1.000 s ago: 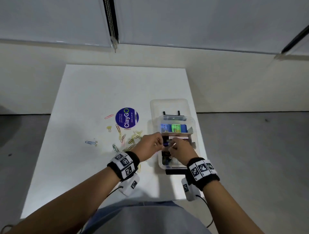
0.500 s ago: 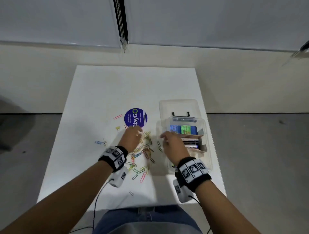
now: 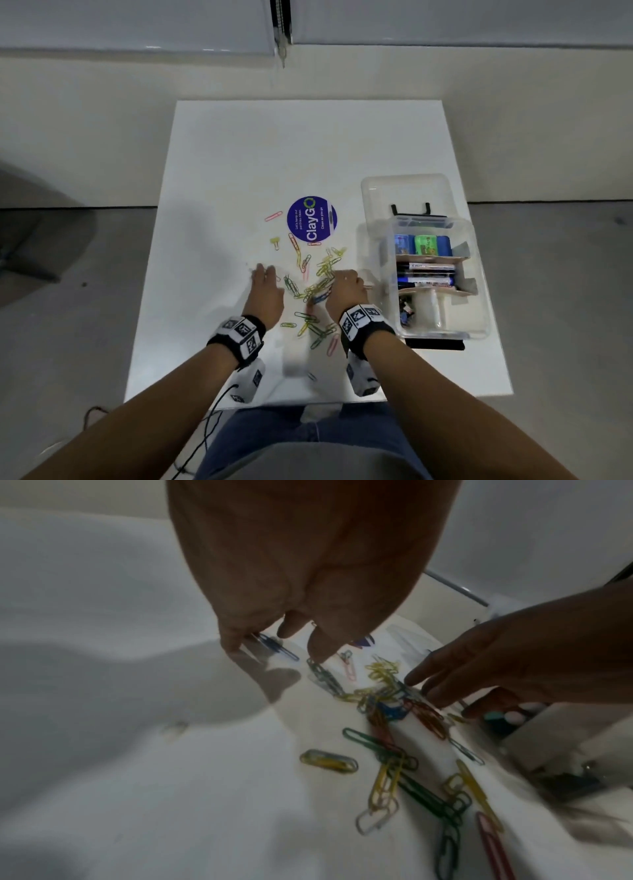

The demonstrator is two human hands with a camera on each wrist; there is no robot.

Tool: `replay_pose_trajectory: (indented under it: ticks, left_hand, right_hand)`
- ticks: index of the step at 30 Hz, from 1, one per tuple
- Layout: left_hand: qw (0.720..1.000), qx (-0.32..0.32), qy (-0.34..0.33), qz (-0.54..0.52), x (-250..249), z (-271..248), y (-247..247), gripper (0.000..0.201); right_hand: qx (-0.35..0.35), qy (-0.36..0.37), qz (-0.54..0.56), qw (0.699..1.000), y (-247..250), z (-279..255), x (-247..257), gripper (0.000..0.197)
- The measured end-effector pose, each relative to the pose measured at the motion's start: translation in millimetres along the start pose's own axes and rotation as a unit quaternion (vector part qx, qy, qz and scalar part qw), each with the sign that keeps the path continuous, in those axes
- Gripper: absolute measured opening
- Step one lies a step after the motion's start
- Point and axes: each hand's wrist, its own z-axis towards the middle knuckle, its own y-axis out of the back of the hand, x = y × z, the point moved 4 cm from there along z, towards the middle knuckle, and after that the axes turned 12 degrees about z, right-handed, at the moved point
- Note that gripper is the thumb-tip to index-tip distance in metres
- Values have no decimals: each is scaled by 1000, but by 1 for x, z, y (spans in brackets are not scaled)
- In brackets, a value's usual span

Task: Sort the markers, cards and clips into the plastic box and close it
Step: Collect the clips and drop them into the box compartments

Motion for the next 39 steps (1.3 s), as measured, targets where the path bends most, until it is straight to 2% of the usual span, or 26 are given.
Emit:
replay_pose_trajectory:
  ticks: [2,4,7,10,12,15,17,20,24,26,28,30,32,33,36,39]
  left_hand:
    - [998,-48,13,-33,4,14,17,52]
    - [997,-71,10,-18,6,37,35,50]
    - [997,-65,-27,40,0,70,52,51]
    - [990,-56,-66,114,-6,84,53,44]
    - [990,-49,-73,114,-5,83,47,33]
    - [994,-36,-66,77,2,77,38,22]
    - [994,-33,-87,51,-7,70,42,19]
    - [983,-49,-172,-39,-56,46,66,14]
    - [934,-21,-332,-128,-153,-7,97,14]
    - [910,16,-394,-127,-193,-28,96,16]
    - [894,43,-439,-80,-219,-40,83,20]
    - [887,53,-457,-21,-226,-41,70,29]
    - [896,48,-441,-39,-220,-33,70,36]
    - [907,36,-413,-74,-213,-26,75,35]
    - [939,-42,-301,-163,-177,9,96,24]
    - [970,-72,-197,-123,-129,62,95,36]
  right_hand:
    - [-20,15,-1,1000,4,4,3,53]
    - [-39,19,2,999,12,13,8,58]
    - [-9,33,-1,999,16,33,20,68]
    - [21,42,-22,999,7,43,29,59]
    - [43,49,-17,998,0,37,29,59]
    - [72,71,-6,995,-10,15,15,77]
    - [64,86,11,994,-16,-1,2,75]
    - [24,118,9,993,-23,-17,-15,63]
    - [11,111,0,994,-26,-29,-21,53]
    - [38,75,-22,996,-21,-36,-22,39]
    - [101,49,-8,994,-21,-42,-29,41]
    - [116,56,-5,992,-23,-43,-33,40]
    - [90,51,19,994,-21,-42,-34,33]
    - [49,55,50,996,-19,-39,-34,34]
    - [-60,95,95,989,-16,-35,-34,60]
    - [-67,63,89,992,-14,-32,-41,69]
